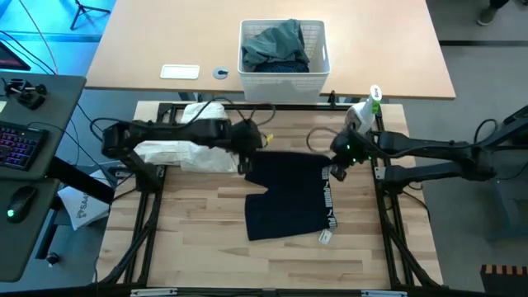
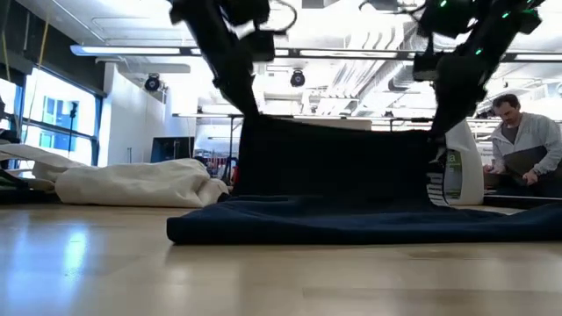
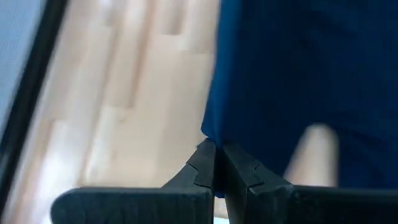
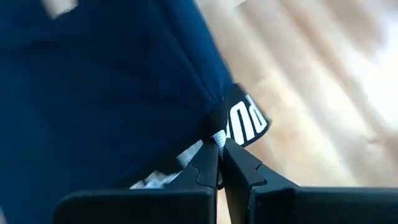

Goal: Fold Laundry from Bin
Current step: Fold the blue boxer short

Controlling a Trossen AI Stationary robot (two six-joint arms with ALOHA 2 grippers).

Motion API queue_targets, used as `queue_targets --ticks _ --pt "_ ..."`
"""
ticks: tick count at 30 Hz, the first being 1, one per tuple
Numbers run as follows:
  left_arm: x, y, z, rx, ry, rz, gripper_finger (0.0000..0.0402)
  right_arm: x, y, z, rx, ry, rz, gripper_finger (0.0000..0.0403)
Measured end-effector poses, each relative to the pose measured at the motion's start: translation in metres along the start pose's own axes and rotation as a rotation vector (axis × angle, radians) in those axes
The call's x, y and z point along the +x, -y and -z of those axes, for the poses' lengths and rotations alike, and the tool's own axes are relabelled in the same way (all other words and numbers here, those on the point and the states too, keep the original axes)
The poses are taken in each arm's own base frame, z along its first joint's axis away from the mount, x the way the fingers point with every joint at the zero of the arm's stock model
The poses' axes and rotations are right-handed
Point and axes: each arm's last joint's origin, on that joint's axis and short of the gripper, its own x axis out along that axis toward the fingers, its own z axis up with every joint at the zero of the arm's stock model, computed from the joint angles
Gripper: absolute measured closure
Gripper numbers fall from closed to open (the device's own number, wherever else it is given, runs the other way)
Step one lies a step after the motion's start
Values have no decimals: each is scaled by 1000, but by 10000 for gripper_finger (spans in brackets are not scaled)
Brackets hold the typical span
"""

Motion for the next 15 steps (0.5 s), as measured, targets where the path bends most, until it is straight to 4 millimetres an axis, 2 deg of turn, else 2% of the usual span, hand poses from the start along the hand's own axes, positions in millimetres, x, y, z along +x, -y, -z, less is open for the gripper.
queue_targets --ticks 4,10,15 --pt "-16 37 0 21 5 108 401 -7 -21 13 -33 -46 -65 402" --pt "-27 97 9 65 -47 224 401 -11 -57 29 -86 -89 -170 402" --pt "-36 130 14 35 -44 267 401 -14 -84 46 -158 -135 -246 402"
